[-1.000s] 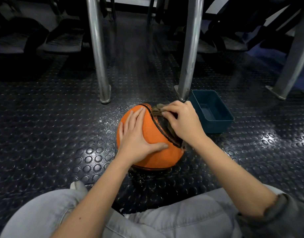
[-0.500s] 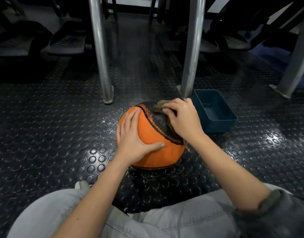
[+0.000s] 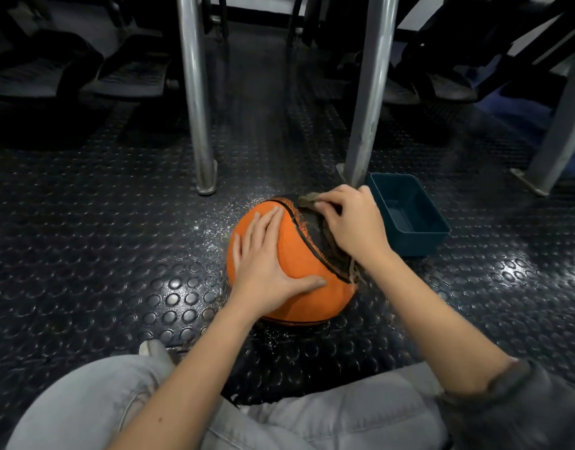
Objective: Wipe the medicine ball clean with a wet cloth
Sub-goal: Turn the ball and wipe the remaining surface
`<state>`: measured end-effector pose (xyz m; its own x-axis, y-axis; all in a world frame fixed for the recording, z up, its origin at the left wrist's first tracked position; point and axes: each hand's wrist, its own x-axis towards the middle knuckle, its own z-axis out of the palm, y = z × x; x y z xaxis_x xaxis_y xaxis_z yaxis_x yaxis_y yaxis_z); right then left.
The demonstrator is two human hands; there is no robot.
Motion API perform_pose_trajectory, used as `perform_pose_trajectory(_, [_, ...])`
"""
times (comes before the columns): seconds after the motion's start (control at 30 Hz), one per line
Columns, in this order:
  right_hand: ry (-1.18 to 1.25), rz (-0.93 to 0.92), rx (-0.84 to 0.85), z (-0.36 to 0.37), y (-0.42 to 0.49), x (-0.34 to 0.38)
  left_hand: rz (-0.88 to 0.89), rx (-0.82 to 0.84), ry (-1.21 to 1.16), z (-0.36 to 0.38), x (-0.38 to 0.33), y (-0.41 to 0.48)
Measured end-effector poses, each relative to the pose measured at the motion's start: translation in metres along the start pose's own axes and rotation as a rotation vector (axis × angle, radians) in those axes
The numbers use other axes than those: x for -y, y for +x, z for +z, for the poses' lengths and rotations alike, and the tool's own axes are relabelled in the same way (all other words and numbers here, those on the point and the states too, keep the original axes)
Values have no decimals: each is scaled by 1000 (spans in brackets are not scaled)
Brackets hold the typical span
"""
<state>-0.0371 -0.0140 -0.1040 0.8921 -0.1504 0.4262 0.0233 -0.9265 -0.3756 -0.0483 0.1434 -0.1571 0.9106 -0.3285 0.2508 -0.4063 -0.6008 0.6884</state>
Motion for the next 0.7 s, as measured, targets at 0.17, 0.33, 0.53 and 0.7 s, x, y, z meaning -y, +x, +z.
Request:
perform_pose_trajectory(0.17, [71, -105, -101, -7, -51, -2, 10, -7, -3, 4, -3, -1])
perform_pose_trajectory(0.33, [16, -217, -119, -5, -62, -3, 12, 24, -8, 2, -2, 2])
perform_pose_trajectory(0.53, [38, 19, -46, -3, -7, -8, 18, 45, 6, -1, -6, 5])
perform_pose_trajectory(0.7, [38, -97, -96, -5, -41, 4, 10, 4, -27, 1, -2, 4])
